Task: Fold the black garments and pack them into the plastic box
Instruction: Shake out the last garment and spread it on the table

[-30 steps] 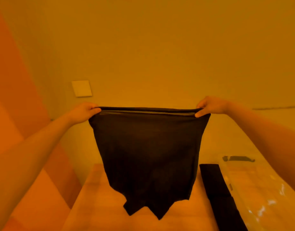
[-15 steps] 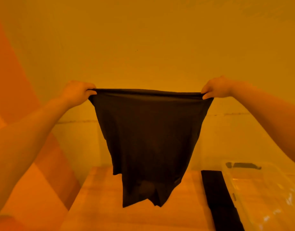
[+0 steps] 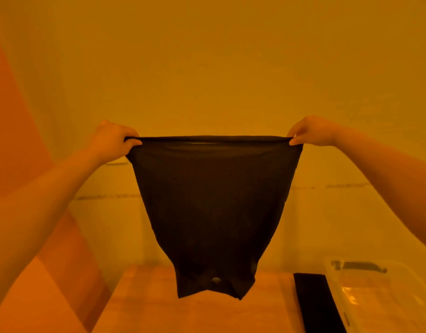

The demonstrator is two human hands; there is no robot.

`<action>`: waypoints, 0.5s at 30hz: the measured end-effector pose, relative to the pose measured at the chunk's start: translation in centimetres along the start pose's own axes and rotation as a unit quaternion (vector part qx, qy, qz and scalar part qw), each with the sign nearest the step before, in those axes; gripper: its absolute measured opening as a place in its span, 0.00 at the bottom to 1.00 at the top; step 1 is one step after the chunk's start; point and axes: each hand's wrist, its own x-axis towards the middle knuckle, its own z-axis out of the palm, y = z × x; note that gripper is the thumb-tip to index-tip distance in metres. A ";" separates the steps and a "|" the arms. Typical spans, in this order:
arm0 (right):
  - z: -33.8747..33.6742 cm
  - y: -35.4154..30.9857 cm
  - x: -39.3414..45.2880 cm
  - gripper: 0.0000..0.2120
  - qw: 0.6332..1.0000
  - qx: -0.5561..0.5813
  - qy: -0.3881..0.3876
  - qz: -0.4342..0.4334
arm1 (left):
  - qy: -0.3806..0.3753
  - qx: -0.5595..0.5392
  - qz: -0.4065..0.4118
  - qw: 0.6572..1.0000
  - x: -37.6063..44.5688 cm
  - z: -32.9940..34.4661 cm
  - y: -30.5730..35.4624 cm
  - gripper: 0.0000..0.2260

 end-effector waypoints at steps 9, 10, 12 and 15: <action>-1.4 1.5 0.9 0.09 0.997 -0.003 0.078 -0.021 | -0.062 0.089 0.049 0.993 1.6 -2.8 -1.3 0.09; -1.3 1.5 0.9 0.10 0.997 -0.021 0.071 -0.011 | -0.082 0.103 0.049 0.990 1.5 -2.8 -1.6 0.09; -1.1 1.1 1.0 0.12 0.997 -0.038 0.064 0.012 | -0.116 0.125 0.047 0.984 1.3 -2.6 -1.9 0.10; -0.8 1.0 1.2 0.11 0.997 -0.010 0.067 0.041 | -0.156 0.156 0.000 0.975 0.9 -2.1 -2.3 0.11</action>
